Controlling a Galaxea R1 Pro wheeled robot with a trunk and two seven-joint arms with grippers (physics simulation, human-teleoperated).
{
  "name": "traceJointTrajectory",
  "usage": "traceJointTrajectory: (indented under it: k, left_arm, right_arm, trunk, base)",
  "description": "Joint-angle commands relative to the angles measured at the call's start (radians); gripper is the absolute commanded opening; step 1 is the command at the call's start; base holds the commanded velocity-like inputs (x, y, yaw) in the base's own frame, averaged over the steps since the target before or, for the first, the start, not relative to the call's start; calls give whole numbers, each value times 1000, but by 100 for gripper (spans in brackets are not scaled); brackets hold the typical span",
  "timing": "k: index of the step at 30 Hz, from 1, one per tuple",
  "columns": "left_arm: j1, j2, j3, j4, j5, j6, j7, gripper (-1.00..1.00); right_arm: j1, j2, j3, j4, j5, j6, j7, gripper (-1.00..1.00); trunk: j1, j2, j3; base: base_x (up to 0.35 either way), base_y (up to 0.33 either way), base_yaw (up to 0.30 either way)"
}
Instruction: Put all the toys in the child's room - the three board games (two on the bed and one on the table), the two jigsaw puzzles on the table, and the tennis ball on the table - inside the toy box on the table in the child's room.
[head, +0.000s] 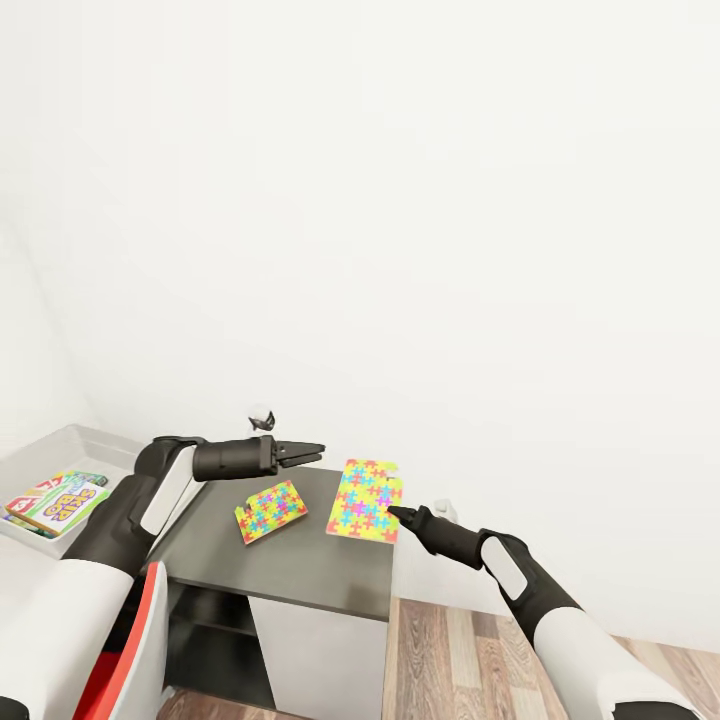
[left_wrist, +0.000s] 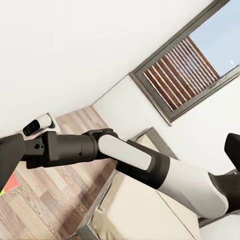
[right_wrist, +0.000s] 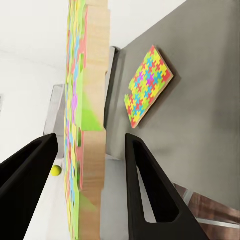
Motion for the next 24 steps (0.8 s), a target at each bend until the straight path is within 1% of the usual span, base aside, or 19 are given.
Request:
traceJointTrajectory:
  k: [1,9,19,21,24]
  left_arm:
    - [-1,1,-1,0,2,5,-2,100]
    - [-1,3,12,0,3,5,-3,100]
    - [-1,4,15,-1,3,5,-3,100]
    - [-1,4,15,-1,3,5,-3,100]
    - [-1,8,16,0,1,5,-3,100]
  right_arm:
    - [-1,0,1,0,-8,6,-2,-100]
    - [-1,0,1,-1,-8,6,-2,-100]
    - [-1,0,1,-2,-8,6,1,-100]
    - [-1,0,3,-21,-8,6,0,-100]
    - [-2,-1,4,-95,-8,13,-2,-100]
  trunk:
    - [1,-2,-2]
    - [1,-2,-2]
    - [1,-2,-2]
    - [1,-2,-2]
    - [1,-2,-2]
  base:
    - [0,0,0]
    - [0,0,0]
    - [0,0,0]
    - [0,0,0]
    - [0,0,0]
